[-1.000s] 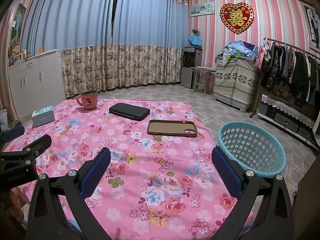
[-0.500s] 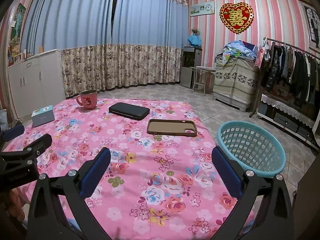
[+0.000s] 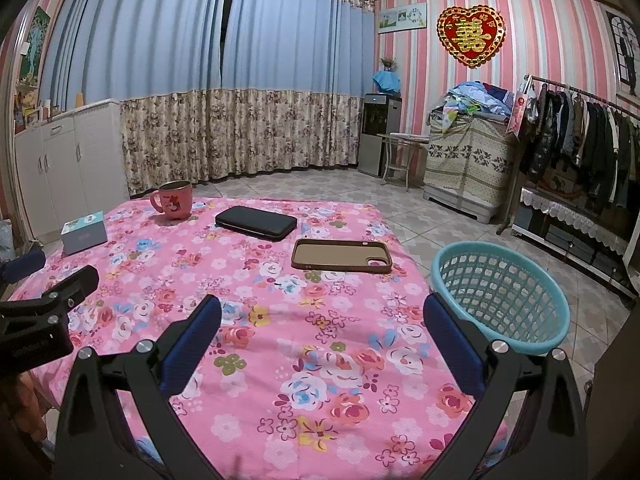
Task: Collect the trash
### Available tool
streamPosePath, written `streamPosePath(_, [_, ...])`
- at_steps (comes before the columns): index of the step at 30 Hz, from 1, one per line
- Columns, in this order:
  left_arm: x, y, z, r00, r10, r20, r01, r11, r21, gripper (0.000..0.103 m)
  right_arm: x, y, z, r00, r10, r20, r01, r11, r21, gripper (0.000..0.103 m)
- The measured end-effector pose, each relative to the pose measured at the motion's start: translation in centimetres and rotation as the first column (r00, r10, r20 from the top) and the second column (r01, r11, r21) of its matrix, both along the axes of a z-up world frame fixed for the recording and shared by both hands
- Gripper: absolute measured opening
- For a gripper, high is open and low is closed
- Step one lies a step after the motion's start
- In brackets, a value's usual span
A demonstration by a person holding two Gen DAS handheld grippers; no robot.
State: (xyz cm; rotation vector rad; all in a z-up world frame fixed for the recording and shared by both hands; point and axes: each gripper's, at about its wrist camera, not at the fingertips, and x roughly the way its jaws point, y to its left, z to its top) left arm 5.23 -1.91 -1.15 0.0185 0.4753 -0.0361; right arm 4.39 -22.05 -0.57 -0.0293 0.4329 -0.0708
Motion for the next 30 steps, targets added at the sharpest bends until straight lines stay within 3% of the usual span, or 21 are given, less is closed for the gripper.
streamPosePath(30, [-0.23,-0.01,0.09,1.0,0.011,-0.001,-0.011,1.0,0.011,0.098,-0.07,0.0,0.15,1.0,-0.009,0.01,0.009,1.0,0.005,0.099])
